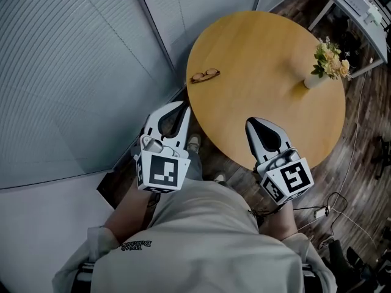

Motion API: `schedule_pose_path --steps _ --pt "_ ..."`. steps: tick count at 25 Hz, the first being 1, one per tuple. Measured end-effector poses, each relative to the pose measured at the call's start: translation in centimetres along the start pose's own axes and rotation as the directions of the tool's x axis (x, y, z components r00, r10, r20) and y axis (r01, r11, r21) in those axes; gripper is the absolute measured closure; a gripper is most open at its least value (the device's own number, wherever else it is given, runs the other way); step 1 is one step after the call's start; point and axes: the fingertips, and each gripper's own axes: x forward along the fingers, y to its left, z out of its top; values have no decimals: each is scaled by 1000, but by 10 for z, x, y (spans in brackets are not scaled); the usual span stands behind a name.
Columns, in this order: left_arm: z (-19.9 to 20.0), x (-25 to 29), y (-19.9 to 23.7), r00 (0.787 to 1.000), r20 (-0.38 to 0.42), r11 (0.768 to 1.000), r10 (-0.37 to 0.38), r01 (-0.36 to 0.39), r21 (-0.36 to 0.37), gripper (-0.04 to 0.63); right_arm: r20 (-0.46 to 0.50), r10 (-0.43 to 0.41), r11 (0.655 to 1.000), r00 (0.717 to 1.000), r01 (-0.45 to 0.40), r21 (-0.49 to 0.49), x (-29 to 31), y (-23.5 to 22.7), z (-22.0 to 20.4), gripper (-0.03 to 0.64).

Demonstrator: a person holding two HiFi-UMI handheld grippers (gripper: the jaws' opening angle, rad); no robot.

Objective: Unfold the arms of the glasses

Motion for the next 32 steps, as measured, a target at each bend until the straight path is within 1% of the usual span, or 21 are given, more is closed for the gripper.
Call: schedule_pose_path --steps 5,8,10,14,19,23,27,32 --pt "-6 32 25 1000 2 1000 -30 30 4 566 8 22 998 1000 -23 50 36 -14 13 586" --pt "-9 52 41 999 2 999 -46 46 6 566 -8 3 1000 1000 -3 10 56 -24 22 586" --pt "-10 62 53 999 9 999 -44 44 -6 565 -23 -15 1000 1000 15 -13 67 -30 27 586" --pt "-9 79 80 998 40 998 -49 51 -35 565 -45 -61 998 997 60 -14 89 -41 33 586" --pt "-17 106 102 992 47 993 -114 116 -26 565 -50 -117 993 992 118 11 116 -54 41 586" --pt "-31 132 110 980 53 981 -191 193 -24 565 -58 -189 982 980 189 -3 139 -68 42 584" --pt "-47 154 110 972 28 972 -233 234 -14 565 -69 -227 974 971 228 9 153 -82 39 585" --pt "-66 180 98 963 -41 964 -265 266 3 565 -90 -219 974 972 223 36 161 -98 27 585"
